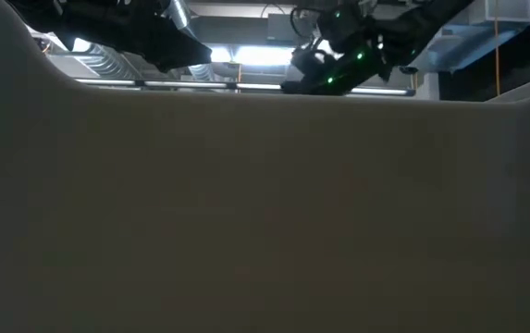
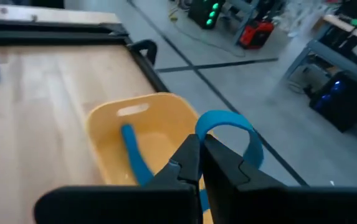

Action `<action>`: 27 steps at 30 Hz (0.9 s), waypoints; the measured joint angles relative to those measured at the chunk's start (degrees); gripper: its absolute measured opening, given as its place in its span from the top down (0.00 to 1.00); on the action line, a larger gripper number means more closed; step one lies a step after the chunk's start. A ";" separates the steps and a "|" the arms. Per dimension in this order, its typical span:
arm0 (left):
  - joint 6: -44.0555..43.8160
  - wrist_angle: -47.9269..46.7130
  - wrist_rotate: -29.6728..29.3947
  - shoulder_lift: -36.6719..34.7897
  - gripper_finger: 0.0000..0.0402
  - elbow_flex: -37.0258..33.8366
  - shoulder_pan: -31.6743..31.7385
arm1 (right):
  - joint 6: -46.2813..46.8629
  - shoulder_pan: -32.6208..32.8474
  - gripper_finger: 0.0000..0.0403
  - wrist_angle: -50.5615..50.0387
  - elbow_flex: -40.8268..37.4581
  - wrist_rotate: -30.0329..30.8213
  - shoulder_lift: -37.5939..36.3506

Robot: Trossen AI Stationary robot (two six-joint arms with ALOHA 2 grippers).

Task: Sort rubber bands into baskets
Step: Put the blue rubber band in the yellow bin

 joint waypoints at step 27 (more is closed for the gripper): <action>0.55 0.00 0.02 0.00 0.66 0.00 0.00 | 4.59 -3.45 0.72 2.93 -0.02 -3.90 5.74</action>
